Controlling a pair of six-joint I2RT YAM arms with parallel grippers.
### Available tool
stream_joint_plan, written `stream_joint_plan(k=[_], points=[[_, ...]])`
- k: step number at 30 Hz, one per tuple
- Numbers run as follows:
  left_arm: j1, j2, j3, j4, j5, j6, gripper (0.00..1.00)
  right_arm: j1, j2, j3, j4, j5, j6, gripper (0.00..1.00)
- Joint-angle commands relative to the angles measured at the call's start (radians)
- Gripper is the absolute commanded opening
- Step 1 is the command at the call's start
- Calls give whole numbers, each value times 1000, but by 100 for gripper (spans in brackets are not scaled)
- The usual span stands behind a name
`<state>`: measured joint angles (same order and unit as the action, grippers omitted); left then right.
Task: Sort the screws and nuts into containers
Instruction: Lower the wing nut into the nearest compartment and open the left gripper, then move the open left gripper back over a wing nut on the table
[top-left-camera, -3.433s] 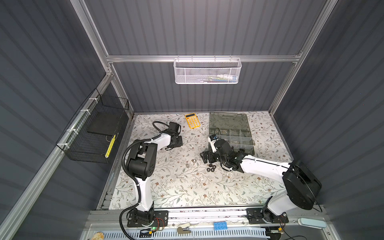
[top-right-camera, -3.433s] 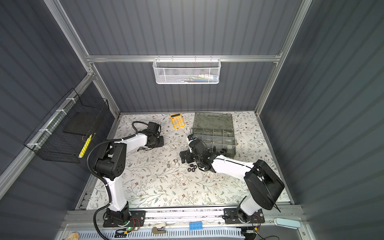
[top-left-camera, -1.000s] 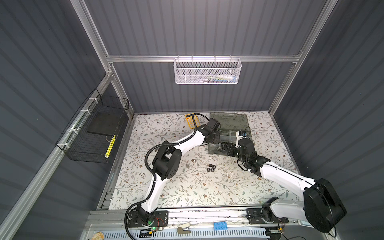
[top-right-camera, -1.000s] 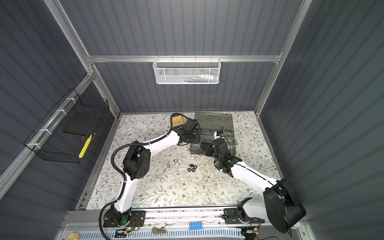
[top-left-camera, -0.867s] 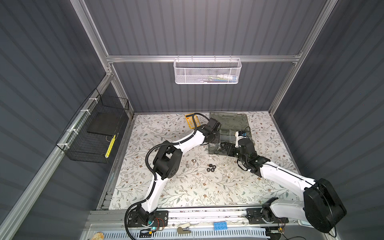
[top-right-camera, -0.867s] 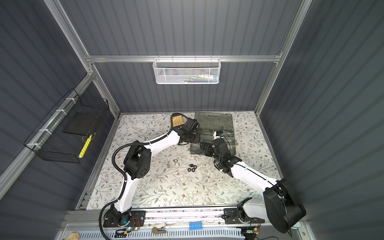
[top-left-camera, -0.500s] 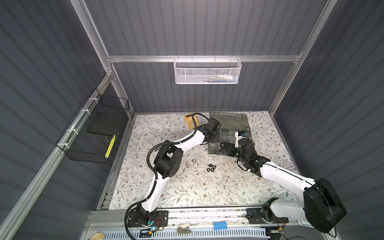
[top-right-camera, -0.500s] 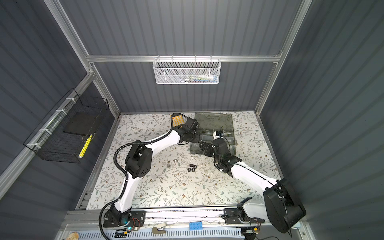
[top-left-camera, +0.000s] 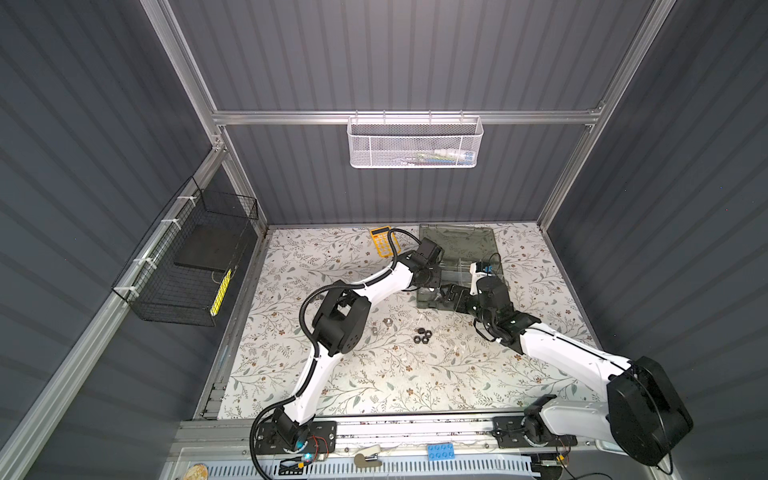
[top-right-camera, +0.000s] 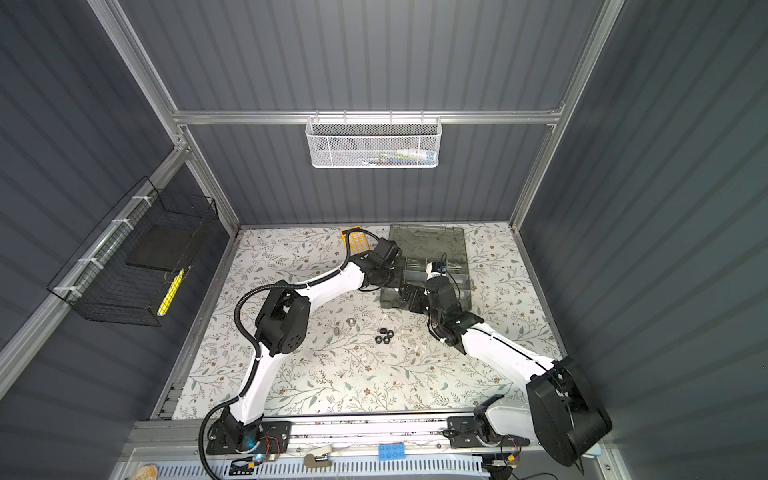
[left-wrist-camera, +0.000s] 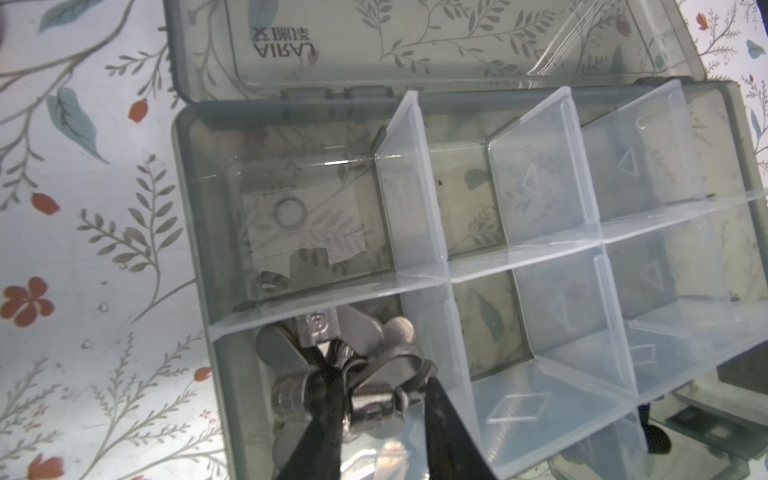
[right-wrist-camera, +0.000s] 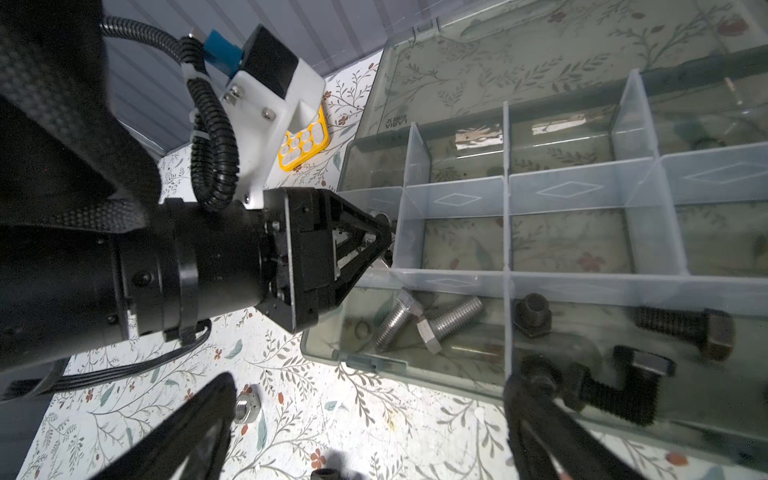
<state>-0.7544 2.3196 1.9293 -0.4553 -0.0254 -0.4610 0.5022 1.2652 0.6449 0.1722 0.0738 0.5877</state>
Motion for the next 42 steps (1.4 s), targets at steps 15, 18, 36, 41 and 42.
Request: stream_joint_plan(k=[15,18,36,41,42], points=[[-10,-83,-16,-32,-58,22,51,-3,1,-5,20,-21,12,99],[-10,-103,-27,-38,-78,30,52,-4,4,-5,20,-21,9,99],[76,-280,-198,-27,-116,39,70,41,49,22,41,-57,-39,99],[139,-367,-300,-16,-110,38,75,122,72,62,18,-4,-110,99],[154,-386,-326,-13,-109,37,77,141,78,72,15,5,-130,99]])
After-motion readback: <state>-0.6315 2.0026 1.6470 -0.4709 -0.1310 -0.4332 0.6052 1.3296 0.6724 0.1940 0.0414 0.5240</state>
